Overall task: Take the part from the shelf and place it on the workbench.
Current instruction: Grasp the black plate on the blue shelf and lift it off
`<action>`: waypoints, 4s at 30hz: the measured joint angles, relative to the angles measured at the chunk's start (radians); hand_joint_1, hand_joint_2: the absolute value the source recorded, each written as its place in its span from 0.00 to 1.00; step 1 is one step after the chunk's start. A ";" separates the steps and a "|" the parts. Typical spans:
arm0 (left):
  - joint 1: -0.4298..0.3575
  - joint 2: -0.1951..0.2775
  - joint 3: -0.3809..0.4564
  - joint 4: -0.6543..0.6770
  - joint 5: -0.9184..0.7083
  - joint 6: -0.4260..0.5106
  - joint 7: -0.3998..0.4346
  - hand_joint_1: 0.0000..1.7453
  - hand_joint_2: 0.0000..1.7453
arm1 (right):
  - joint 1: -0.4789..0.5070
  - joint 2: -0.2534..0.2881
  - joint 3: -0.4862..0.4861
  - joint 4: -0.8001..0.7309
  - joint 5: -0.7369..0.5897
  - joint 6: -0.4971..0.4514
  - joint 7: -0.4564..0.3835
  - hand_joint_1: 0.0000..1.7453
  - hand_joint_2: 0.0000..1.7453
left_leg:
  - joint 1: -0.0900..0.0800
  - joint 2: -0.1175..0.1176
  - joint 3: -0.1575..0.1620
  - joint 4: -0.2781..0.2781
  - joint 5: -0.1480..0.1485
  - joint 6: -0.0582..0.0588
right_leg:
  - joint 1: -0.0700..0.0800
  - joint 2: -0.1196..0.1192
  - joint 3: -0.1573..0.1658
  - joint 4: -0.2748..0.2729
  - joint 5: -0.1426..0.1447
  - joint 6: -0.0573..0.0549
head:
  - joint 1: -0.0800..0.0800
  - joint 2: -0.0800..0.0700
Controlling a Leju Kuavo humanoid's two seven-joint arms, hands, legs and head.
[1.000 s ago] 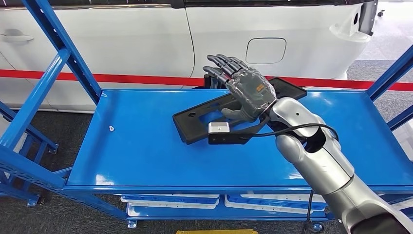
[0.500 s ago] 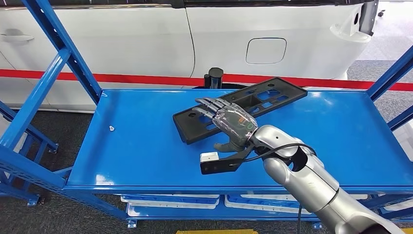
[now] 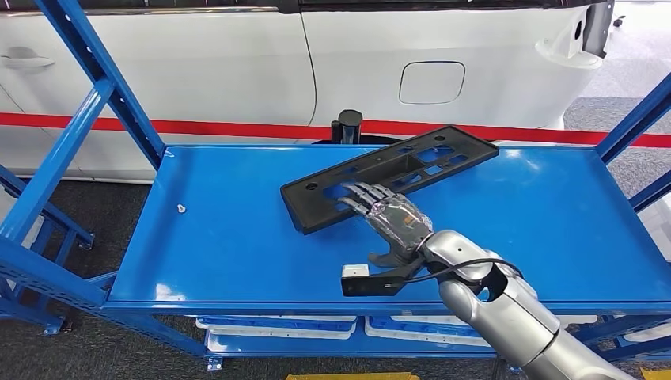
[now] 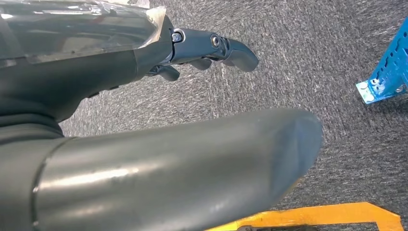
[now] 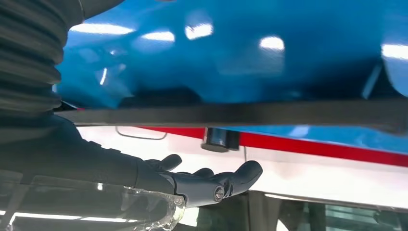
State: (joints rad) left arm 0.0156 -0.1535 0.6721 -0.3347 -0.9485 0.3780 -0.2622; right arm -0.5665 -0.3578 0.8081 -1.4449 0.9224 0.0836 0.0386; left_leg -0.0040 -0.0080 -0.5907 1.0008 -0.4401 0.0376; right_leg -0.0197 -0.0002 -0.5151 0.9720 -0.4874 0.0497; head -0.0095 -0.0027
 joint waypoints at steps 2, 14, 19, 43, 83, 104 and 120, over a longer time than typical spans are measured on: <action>-0.001 0.000 0.004 0.001 -0.004 0.002 -0.002 0.00 0.00 | 0.010 -0.003 -0.008 0.008 0.037 -0.020 0.006 0.00 1.00 | 0.000 0.000 0.000 0.000 0.000 0.000 | 0.000 0.000 0.000 0.000 0.000 0.000 | 0.000 0.000; -0.009 0.000 0.030 0.011 -0.030 0.013 -0.013 0.00 0.00 | 0.016 0.022 -0.096 0.129 0.287 -0.178 0.039 0.00 1.00 | 0.000 0.000 0.000 0.000 0.000 0.000 | 0.000 0.000 0.000 0.000 0.000 0.000 | 0.000 0.000; -0.014 0.000 0.037 0.016 -0.035 0.019 -0.014 0.00 0.00 | 0.016 0.033 -0.127 0.167 0.309 -0.198 0.040 0.00 1.00 | 0.000 0.000 0.000 0.000 0.000 0.000 | 0.000 0.000 0.000 0.000 0.000 0.000 | 0.000 0.000; -0.037 -0.001 0.043 0.028 -0.093 0.043 -0.010 0.00 0.00 | -0.124 0.131 -0.173 0.575 0.443 -0.413 0.034 0.00 1.00 | 0.000 0.000 0.002 0.000 0.000 0.000 | 0.000 0.000 0.002 0.000 0.000 0.000 | 0.000 0.000; -0.056 -0.005 0.056 0.043 -0.074 0.081 0.018 0.00 0.00 | -0.271 0.259 -0.215 0.966 0.579 -0.506 0.093 0.86 1.00 | 0.000 0.000 0.009 0.000 0.000 0.000 | 0.000 0.000 0.008 0.000 0.000 0.000 | 0.000 0.000; -0.051 -0.006 0.071 0.022 -0.110 0.083 0.007 0.00 0.00 | -0.168 0.182 -0.391 0.800 0.493 -0.771 -0.004 0.92 1.00 | 0.000 0.000 0.005 0.000 0.000 0.000 | 0.000 0.000 0.005 0.000 0.000 0.000 | 0.000 0.000; -0.047 -0.007 0.091 0.022 -0.098 0.087 -0.013 0.00 0.00 | -0.109 0.166 -0.455 0.630 0.490 -0.772 -0.034 0.97 1.00 | 0.000 -0.001 0.003 0.000 0.000 0.000 | 0.000 0.000 0.004 0.000 0.000 0.000 | 0.000 0.000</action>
State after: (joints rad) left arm -0.0318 -0.1608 0.7632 -0.3124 -1.0465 0.4651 -0.2756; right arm -0.6751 -0.1918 0.3526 -0.8145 1.4120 -0.6883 0.0049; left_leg -0.0041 -0.0090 -0.5879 1.0009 -0.4403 0.0376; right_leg -0.0196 -0.0004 -0.5113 0.9720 -0.4874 0.0497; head -0.0095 -0.0027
